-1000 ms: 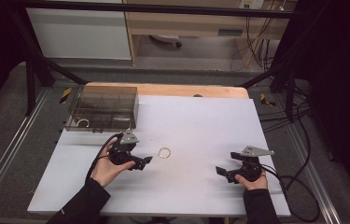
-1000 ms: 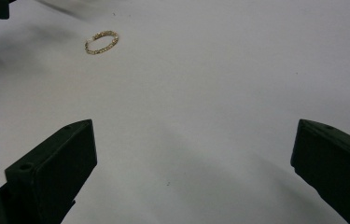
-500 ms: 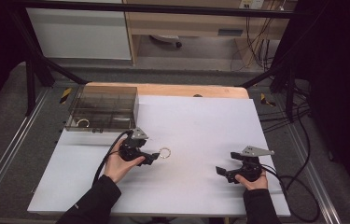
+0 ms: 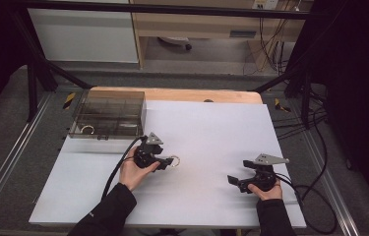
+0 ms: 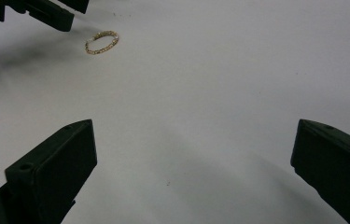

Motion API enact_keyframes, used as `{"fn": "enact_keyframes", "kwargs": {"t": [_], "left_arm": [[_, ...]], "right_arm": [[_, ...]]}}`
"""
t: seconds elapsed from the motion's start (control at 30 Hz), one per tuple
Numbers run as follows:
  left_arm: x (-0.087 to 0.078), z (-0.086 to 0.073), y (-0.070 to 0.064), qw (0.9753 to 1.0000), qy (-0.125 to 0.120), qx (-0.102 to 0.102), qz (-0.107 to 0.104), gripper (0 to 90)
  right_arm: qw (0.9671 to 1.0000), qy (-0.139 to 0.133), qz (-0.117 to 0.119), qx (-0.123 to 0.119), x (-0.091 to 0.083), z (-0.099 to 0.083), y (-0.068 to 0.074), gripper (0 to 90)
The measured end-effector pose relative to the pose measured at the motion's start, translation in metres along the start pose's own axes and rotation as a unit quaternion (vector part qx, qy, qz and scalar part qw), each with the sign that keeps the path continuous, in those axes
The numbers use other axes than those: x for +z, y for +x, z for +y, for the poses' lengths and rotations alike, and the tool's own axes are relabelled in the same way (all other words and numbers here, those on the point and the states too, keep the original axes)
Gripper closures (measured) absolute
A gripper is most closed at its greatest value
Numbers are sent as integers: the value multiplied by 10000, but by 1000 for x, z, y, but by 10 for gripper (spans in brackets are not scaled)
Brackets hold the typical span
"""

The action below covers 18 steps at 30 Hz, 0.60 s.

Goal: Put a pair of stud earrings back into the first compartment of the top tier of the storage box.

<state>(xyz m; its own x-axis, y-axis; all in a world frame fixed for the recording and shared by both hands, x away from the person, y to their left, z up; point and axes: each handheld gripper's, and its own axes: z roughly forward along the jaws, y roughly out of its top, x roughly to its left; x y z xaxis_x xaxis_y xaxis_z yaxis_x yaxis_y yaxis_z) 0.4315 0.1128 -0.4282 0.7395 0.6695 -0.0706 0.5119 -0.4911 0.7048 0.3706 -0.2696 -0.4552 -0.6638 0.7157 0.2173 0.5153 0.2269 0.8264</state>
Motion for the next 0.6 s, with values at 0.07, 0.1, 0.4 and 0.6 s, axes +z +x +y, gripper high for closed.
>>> {"fn": "enact_keyframes", "kwargs": {"t": [0.07, 0.1, 0.4, 0.6], "left_arm": [[3, 1, 0, 10000, 33, -49, -24, 435], [5, 2, 0, 10000, 13, -62, -29, 451], [14, 2, 3, 9999, 60, -105, 54, 564], [18, 0, 4, 9998, 145, -41, 125, 622]], "right_arm": [[10000, -10, 5, -4, 0, 0, 0, 7], [10000, -7, 2, 0, 0, 0, 0, 7], [10000, -30, 14, -9, -1, 0, 0, 7], [10000, -13, 9, -13, 0, 0, 0, 7]]}}
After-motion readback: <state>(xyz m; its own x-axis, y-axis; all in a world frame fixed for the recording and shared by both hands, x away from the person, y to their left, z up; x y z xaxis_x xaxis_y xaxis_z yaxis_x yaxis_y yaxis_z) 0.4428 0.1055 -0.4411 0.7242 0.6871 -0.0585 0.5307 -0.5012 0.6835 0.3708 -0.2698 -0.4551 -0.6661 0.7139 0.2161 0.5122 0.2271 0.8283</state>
